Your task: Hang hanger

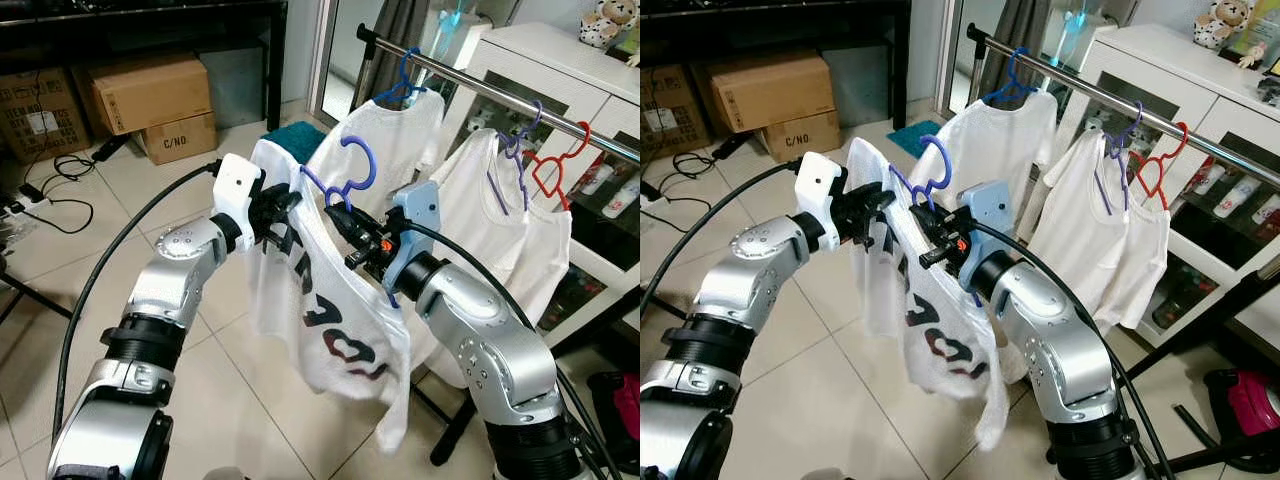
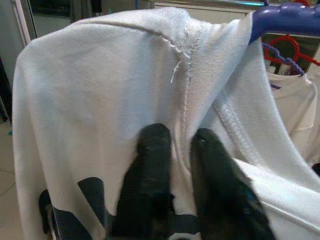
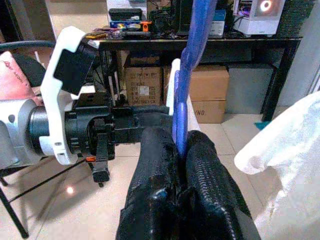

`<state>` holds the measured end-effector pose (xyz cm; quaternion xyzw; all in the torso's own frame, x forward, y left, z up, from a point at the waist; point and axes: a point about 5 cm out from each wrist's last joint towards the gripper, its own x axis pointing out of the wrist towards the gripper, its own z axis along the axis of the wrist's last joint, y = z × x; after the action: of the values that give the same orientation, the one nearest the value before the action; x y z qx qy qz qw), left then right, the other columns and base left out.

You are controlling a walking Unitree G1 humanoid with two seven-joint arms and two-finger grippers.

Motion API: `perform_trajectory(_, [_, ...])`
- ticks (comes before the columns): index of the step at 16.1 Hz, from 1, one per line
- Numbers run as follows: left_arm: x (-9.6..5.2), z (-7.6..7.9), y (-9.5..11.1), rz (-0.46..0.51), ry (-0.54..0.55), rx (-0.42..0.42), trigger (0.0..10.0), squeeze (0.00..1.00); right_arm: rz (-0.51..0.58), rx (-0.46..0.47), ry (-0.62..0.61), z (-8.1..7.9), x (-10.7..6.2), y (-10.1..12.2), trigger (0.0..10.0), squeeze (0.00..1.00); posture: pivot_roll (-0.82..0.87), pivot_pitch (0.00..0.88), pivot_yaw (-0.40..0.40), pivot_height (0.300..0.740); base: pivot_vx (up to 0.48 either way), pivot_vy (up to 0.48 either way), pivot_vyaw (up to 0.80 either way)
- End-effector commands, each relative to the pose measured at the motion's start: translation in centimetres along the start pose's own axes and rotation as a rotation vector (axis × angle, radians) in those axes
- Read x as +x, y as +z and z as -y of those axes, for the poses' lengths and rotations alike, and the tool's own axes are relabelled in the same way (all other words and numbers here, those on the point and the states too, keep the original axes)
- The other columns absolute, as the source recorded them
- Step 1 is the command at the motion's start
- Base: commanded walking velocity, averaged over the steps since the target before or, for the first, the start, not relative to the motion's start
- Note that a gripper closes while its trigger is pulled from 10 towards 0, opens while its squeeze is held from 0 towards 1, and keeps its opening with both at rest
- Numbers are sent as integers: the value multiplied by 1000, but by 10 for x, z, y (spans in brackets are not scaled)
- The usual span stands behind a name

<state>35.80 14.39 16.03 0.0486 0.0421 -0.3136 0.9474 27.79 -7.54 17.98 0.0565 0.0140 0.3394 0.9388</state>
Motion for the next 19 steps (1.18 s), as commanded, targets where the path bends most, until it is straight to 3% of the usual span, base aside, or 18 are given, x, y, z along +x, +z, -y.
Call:
perform_trajectory(1, [2, 0, 2, -2, 0, 18, 0, 0, 75, -32, 14, 1, 1, 16, 0, 0, -34, 0, -118, 740, 0, 0, 0])
perform_trajectory(4, [1, 0, 5, 24, -1, 16, 0, 0, 55, -51, -9, 4, 0, 15, 0, 0, -47, 0, -115, 740, 0, 0, 0])
perform_trajectory(8, [-10, 15, 22, 127, -39, -29, 0, 0, -209, -175, -129, 38, -12, -17, 0, 0, -44, 0, -123, 740, 0, 0, 0])
perform_trajectory(10, [-23, 24, 28, 158, -74, -58, 0, 0, -324, -223, -75, 46, -21, -30, 0, 0, -32, 0, -134, 740, 0, 0, 0])
perform_trajectory(13, [-31, 19, 29, 157, -47, -43, 0, 0, -359, -256, -18, 46, -24, -33, 0, 0, -32, 0, -134, 740, 0, 0, 0])
perform_trajectory(16, [-50, -33, 44, 168, 313, 48, 0, 0, -291, -256, 167, 38, -31, -22, 0, 0, -7, 0, -151, 740, 0, 0, 0])
perform_trajectory(18, [-74, -81, 51, 85, 589, 176, 0, 0, -169, -136, 235, 37, -40, -4, 0, 0, -7, 0, -142, 740, 0, 0, 0])
perform_trajectory(19, [-78, -89, 51, 60, 621, 200, 0, 0, -142, -110, 251, 36, -42, 0, 0, 0, -8, 0, -138, 740, 0, 0, 0])
